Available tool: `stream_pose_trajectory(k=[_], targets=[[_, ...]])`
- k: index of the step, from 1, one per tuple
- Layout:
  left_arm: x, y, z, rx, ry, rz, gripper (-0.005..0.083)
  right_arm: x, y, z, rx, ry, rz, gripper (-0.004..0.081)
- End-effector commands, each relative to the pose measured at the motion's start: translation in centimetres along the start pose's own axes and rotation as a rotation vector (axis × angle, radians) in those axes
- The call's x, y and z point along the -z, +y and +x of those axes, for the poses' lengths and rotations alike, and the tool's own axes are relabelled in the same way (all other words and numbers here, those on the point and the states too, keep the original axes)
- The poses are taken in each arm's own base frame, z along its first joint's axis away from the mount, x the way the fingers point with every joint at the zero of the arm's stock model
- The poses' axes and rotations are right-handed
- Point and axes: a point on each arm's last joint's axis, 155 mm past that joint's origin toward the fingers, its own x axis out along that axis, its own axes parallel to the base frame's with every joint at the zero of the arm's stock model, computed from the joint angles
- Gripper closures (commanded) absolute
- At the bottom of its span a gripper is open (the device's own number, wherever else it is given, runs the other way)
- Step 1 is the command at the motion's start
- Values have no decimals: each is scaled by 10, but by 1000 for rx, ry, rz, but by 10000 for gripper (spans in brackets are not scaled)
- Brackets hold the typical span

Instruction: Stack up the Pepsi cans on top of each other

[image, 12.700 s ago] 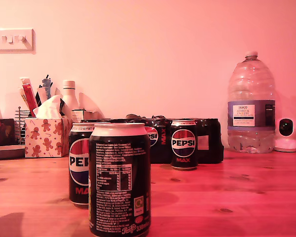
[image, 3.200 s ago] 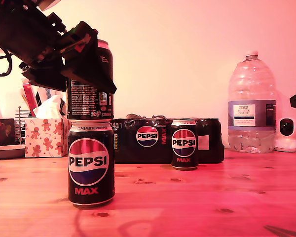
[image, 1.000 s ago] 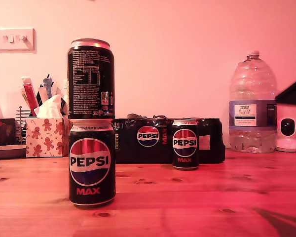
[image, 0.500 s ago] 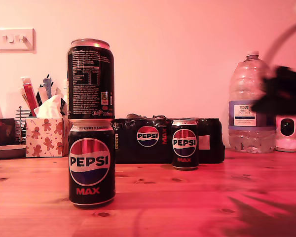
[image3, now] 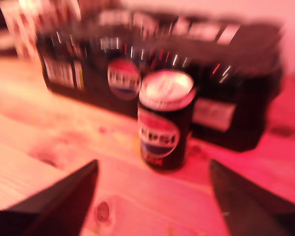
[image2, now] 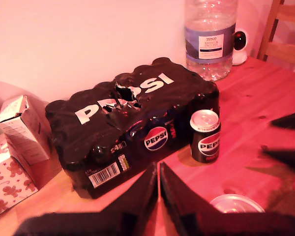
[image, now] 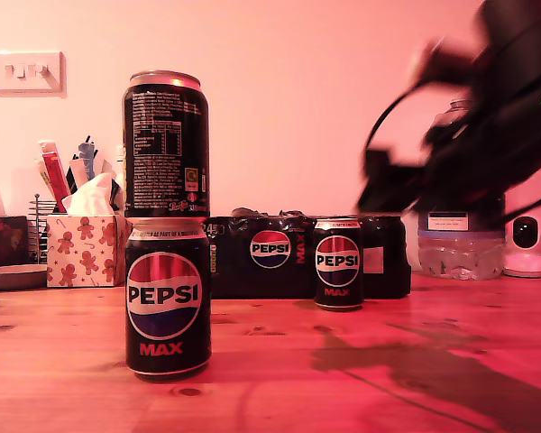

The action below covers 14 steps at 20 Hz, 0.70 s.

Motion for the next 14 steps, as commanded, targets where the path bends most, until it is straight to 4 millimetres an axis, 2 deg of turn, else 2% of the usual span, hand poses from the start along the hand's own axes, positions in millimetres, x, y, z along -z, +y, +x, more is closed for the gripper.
stream_pose_trajectory(k=[1,4,10,14], targets=[[17,0,4,4,16,-16,796,-7,-3,13,5,-25,4,-6],[35,0,7,1,-11,-25,796,-9,-9,31,-4,-42,11,-6],[78,-7,-3,7,-91,-87,796,-14,-29,59,-23,-90,55,-6],[111,-11,-5,8,-124,-158,796,-17,-21,75,-85,-110,51,-6]])
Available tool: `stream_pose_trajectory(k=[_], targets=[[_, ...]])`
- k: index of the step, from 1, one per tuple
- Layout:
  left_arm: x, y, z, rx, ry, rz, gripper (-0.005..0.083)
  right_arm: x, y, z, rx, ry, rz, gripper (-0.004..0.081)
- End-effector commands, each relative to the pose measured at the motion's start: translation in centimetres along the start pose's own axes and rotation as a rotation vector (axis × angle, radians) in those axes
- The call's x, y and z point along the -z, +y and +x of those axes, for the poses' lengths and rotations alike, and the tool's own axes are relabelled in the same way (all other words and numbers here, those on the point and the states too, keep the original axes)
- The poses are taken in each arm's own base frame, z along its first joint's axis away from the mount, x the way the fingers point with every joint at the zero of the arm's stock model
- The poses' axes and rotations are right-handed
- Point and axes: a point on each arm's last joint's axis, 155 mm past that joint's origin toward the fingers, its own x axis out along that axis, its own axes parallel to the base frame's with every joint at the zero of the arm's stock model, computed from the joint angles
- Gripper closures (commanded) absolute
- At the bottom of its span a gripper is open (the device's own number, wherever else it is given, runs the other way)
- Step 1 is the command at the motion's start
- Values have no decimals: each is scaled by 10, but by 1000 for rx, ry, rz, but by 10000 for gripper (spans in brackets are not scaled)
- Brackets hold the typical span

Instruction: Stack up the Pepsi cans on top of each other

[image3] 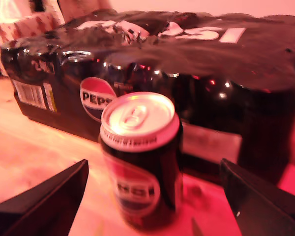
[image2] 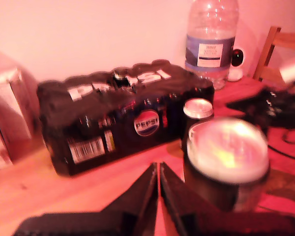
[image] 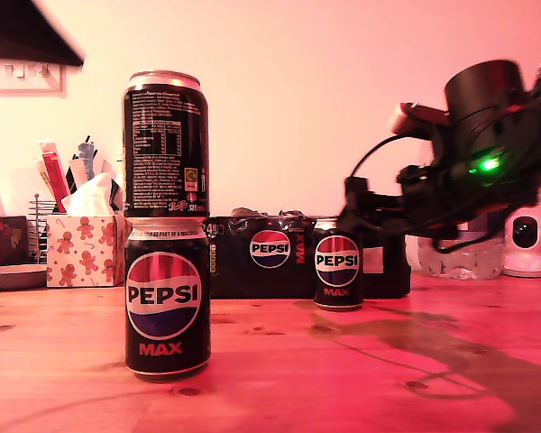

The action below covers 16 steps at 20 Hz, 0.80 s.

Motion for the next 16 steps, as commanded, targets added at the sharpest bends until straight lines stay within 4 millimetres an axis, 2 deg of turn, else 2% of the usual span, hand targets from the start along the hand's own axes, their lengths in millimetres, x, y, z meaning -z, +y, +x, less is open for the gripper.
stream_pose_trajectory(k=[1,4,10,16], targets=[[21,3,-1,-7,8,-31,796,-2,3,9,-15,-16,0,-6],[40,6,-1,-21,20,-65,796,-2,1,21,-15,-20,-2,-6],[53,7,-1,-26,35,-87,796,19,-3,45,-12,10,0,-6],[82,3,-3,-7,93,-120,796,32,-7,59,11,35,3,-6]])
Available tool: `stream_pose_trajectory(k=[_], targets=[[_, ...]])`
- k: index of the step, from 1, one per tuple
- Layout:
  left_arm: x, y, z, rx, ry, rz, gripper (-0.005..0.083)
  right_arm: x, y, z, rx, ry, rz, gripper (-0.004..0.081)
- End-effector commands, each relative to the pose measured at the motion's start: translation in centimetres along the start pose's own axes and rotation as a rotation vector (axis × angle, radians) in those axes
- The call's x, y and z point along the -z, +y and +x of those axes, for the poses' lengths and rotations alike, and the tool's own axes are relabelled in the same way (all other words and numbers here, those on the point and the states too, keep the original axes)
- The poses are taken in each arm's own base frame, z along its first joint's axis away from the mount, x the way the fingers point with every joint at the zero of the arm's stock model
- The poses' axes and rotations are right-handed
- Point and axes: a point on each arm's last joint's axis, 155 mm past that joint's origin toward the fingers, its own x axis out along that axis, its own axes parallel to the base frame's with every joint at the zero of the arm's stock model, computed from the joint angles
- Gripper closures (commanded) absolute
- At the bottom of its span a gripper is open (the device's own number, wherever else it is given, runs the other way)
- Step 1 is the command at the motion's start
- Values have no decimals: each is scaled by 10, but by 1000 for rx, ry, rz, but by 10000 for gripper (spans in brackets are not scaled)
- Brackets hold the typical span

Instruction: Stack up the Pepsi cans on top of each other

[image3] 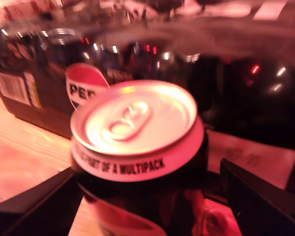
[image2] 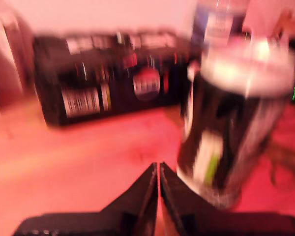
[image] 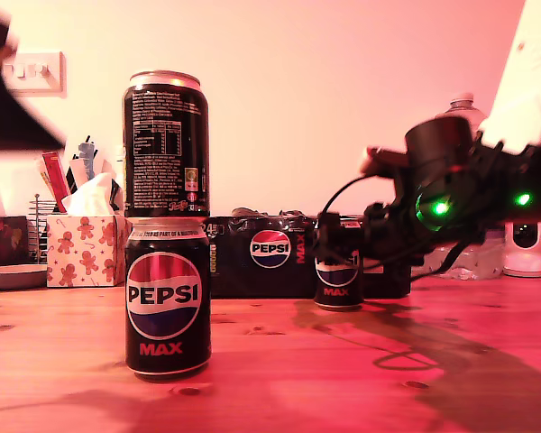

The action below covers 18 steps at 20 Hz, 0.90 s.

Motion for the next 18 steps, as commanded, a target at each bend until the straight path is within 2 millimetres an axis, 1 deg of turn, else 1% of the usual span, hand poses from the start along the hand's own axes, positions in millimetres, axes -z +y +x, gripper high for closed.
stream_pose_trajectory(k=[1,3,6,7,8,10,13,14,16,18], targets=[[11,-2,0,13,17,-26,796,2,-1,4,10,4,-1,-6],[15,-5,-1,24,32,-26,796,5,-1,5,10,10,1,-5],[24,-11,-1,43,57,-21,796,16,0,5,9,47,6,-2],[28,-13,-1,49,68,-20,796,19,0,5,9,57,8,5],[32,-14,-1,53,79,-19,796,21,0,5,9,65,9,31],[31,-17,-1,62,75,-16,796,24,0,5,7,77,11,128],[30,-19,-1,70,71,-15,796,19,6,6,-3,61,5,357],[31,-20,-1,75,78,-15,796,17,9,6,-8,51,3,406],[32,-25,-2,91,82,-10,796,10,17,6,-22,34,-4,421],[34,-30,-2,107,86,-1,796,-2,25,5,-35,10,-11,434]])
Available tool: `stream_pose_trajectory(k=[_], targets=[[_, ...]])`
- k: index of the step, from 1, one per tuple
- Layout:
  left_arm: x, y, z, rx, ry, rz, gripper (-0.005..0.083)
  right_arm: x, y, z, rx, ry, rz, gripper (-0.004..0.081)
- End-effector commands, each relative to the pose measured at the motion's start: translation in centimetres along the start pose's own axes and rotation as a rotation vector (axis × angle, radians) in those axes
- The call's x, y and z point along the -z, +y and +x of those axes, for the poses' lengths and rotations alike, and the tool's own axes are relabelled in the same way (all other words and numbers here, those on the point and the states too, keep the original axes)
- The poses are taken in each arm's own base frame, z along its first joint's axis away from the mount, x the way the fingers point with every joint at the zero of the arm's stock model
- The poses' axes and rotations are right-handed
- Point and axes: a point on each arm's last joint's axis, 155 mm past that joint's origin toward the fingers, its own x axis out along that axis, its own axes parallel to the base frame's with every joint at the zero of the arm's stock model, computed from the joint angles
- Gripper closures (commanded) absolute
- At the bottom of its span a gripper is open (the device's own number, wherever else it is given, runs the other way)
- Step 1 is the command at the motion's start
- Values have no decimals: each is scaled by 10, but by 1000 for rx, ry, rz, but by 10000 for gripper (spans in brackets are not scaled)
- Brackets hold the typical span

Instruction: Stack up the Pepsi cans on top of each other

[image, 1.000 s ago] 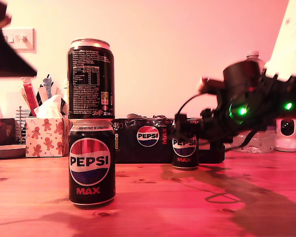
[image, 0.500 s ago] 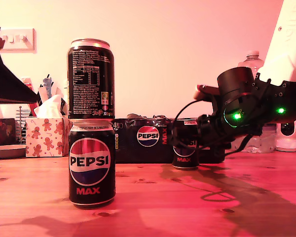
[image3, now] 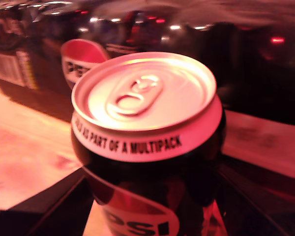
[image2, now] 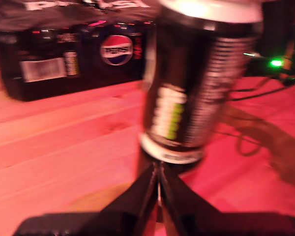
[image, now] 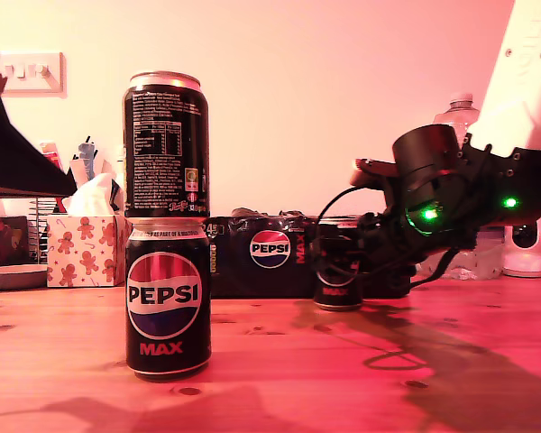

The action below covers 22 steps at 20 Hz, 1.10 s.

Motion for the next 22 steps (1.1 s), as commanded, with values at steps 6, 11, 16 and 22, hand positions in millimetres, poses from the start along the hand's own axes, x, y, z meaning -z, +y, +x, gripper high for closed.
stream_pose_trajectory(k=[6,11,16,22], targets=[[21,1,-5,0,14,8,796,-49,19,-10,-30,-87,-29,438],[26,2,-16,-9,21,7,796,-62,21,-16,-32,-99,-48,461],[26,7,-28,-42,9,9,796,-83,30,-31,-47,-89,-58,461],[23,7,-40,-46,-16,12,796,-129,52,-66,-77,-115,-118,460]])
